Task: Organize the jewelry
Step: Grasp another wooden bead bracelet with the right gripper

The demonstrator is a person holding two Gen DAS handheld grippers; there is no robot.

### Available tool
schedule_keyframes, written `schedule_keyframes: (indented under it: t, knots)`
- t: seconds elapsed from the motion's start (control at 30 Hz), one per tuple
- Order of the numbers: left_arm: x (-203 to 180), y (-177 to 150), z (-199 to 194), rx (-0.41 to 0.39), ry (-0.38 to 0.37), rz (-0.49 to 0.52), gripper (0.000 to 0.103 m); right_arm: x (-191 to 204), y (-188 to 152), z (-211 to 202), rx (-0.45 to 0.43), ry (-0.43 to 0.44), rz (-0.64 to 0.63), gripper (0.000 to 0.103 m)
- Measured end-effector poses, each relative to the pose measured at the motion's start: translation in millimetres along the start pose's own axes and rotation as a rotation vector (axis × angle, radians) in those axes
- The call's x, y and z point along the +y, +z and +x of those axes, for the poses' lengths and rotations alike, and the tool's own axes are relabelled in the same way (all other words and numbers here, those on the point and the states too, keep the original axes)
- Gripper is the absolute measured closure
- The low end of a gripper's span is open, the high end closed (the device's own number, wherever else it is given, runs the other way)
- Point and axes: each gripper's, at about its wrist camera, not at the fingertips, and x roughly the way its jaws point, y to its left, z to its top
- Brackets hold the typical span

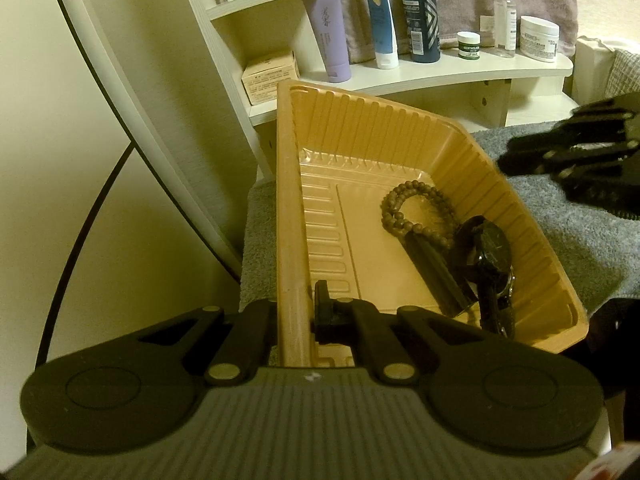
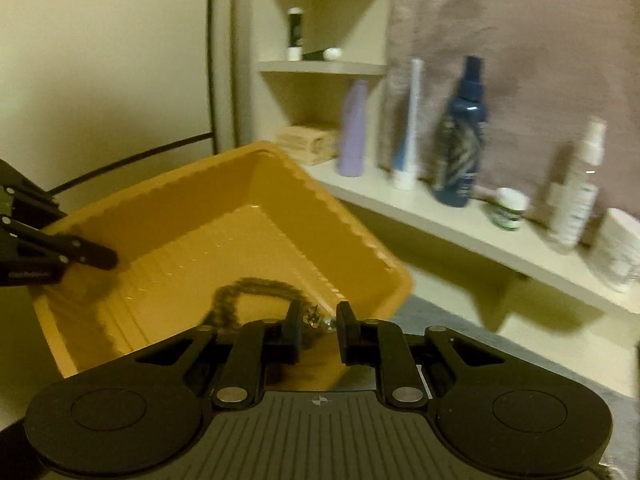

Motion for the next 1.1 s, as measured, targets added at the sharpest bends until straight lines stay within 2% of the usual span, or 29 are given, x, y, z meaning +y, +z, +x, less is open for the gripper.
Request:
schedule_keyframes:
  t: [0.2,0.23,0.27,0.33,0.5,0.7,0.8,1.1]
  knots:
    - [-0.4,-0.4,-0.2,-0.001,-0.001,-0.001,0.1,7.5,-0.6,12.9,-0.005,0.044,0.014,0.085]
    - [-0.4,-0.4,-0.2,-0.001,-0.001,-0.002,0.1,7.4,-1.2,13.2,-0.003,0.063,0.021,0.083]
    - [-0.3,-0.7,-0.3,-0.001,-0.002,-0.003,0.1,7.0,-2.7,11.3,-0.003,0.065,0.029,0.075]
    - [-0.5,-0.9,-0.3,0.0,-0.001,-0.006,0.1,3.0,-6.7,4.9,-0.014,0.05,0.048,0.069]
    - [-0.6,-0.4,-0.7,-0.002,-0.002,-0.008,0.1,-20.3,-28.1,-21.3,-0.012,-0.056,0.131,0.069]
    - [-0.9,-0.2,-0.6,-0.001,0.001,-0.006,0.1,-61.9,-65.2,-48.3,0.064,-0.214,0.176,0.069]
    - [-1.6,0.4,-1.1,-0.002,0.002,-0.005,0.1,-78.0,-76.2,-52.6,0.109,-0.274,0.141,0.069]
    - [-2.4,1.0,-2.4,-0.004,0.005,-0.002,0.1,-86.3,-93.5,-43.1,0.228,-0.273,-0.049,0.069]
